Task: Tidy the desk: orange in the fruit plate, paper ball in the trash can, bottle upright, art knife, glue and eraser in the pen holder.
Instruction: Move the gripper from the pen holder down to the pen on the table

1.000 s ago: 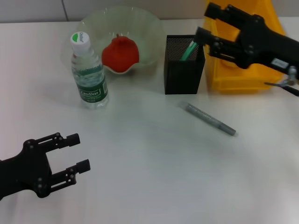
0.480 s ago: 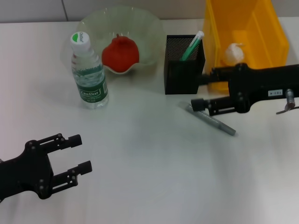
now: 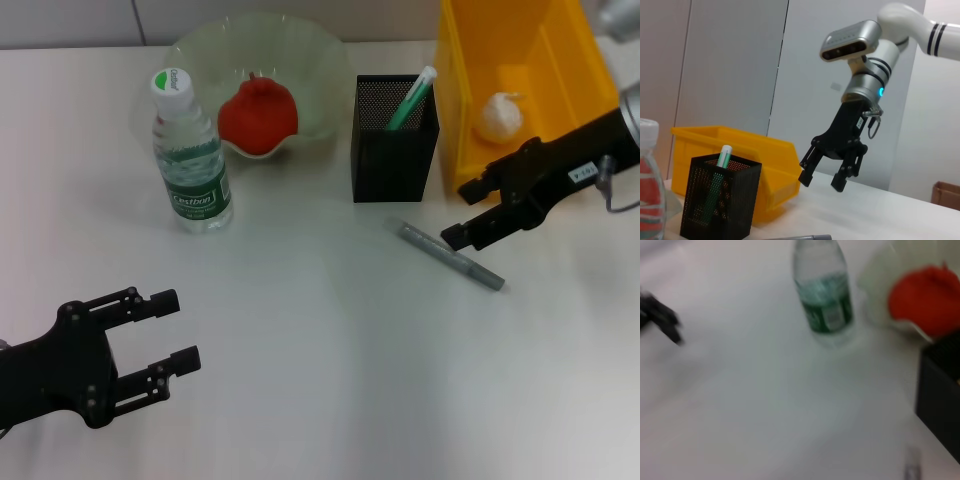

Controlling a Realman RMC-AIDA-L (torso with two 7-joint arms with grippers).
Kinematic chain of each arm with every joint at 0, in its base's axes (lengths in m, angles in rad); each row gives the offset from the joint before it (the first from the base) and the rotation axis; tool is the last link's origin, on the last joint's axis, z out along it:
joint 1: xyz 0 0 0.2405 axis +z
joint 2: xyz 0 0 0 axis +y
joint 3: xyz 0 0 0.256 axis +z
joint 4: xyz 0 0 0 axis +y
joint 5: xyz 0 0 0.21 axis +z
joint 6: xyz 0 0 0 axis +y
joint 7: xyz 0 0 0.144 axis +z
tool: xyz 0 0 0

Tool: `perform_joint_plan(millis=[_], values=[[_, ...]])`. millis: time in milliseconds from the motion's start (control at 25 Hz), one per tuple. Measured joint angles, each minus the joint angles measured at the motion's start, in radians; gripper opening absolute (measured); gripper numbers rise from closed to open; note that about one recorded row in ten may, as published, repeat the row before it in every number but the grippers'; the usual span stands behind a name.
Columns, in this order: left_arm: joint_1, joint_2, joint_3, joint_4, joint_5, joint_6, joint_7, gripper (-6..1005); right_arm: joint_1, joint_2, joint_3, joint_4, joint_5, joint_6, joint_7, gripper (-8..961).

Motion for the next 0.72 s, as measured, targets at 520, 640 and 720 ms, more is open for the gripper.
perform_joint_plan(millis=[520,640,720], values=[[-0.002,-0.007,-0.003,-0.001,-0.005,-0.008,-0.002,765,0.189,0.055,-0.257,-0.001,-0.321,0.042,0.326,775],[-0.002,-0.008,-0.005,-0.002,-0.005,-0.008,-0.002,768,0.196,0.055,-0.290,0.006,-0.321,0.057,0.358,775],[-0.002,-0.009,-0.007,-0.002,-0.005,-0.009,-0.003,769,0.199,0.056,-0.325,0.012,-0.320,0.068,0.378,775]])
